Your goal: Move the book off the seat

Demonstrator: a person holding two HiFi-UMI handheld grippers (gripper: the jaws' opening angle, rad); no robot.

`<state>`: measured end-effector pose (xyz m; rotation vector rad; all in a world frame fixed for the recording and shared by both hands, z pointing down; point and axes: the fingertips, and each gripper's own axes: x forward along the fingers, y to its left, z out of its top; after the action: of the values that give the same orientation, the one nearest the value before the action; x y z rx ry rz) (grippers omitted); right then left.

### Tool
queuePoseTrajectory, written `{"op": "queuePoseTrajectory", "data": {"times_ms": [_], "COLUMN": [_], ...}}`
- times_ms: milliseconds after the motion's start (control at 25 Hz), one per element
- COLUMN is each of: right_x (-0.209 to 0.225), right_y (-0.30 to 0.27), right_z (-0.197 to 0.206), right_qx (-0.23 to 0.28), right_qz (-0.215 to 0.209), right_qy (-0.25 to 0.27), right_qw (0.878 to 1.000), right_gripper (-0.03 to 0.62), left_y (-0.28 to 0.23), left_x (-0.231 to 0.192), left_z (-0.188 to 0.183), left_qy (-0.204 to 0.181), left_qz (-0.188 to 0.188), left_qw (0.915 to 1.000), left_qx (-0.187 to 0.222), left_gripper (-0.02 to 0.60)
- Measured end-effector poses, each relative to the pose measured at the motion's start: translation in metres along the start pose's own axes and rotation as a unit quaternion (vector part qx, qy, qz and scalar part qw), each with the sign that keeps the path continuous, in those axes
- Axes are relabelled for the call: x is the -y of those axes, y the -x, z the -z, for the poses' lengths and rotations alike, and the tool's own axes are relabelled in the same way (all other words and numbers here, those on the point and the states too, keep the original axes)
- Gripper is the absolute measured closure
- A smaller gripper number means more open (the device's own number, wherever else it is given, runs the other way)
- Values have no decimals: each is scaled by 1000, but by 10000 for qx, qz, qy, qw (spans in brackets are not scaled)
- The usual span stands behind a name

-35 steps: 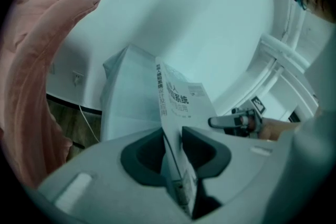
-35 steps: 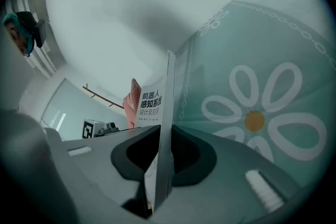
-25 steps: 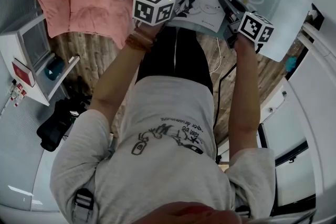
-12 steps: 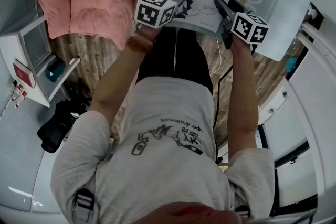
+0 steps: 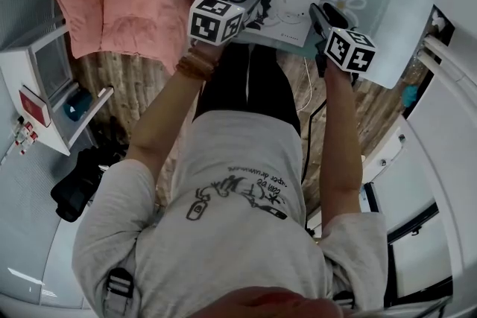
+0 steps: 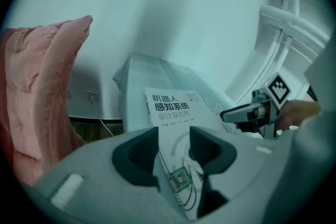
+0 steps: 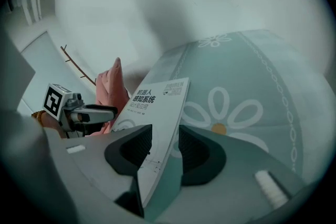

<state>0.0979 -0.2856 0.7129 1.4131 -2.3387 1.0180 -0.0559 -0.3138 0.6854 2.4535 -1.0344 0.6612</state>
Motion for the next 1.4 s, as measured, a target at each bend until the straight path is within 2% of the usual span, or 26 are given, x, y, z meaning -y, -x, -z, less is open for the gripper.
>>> {"op": "queuePoseTrajectory", "data": {"times_ms": [120,200,480,680,880,1000,1200,1400], "right_x": [-9,-19,-77,-135,-193,-223,-268,-309], "right_y": [15,29,91,147,203,232,274,315], "right_z": [-17,-32,-90,-125,-157,-171,-196,-210], "right_qx": [304,527,1160,1659,2271,2571,3038,3330], "right_qz": [82,201,381,229,-236,-479,-656,-842], "right_qy": [253,618,1891,2536,2544,2530,2928,3190], "right_qw": [9992,9965,9743,9527,9398,9314,9042,8833], "right_gripper": [453,464,479,489,517,523,530,548], "left_y": [11,23,86,146,202,230,267,302], "left_x": [7,15,61,111,161,188,222,249], "left_z": [-12,-25,-90,-137,-180,-199,-233,-253], "left_qy": [-1,-37,-383,-759,-1275,-1533,-1790,-1942], "left_qz": [62,124,483,1023,1353,1488,1682,1763], "left_qw": [9999,9992,9908,9753,9561,9446,9245,9117], "left_qx": [160,368,1202,1806,2264,2490,2914,3163], "left_gripper": [397,401,424,423,431,435,470,509]}}
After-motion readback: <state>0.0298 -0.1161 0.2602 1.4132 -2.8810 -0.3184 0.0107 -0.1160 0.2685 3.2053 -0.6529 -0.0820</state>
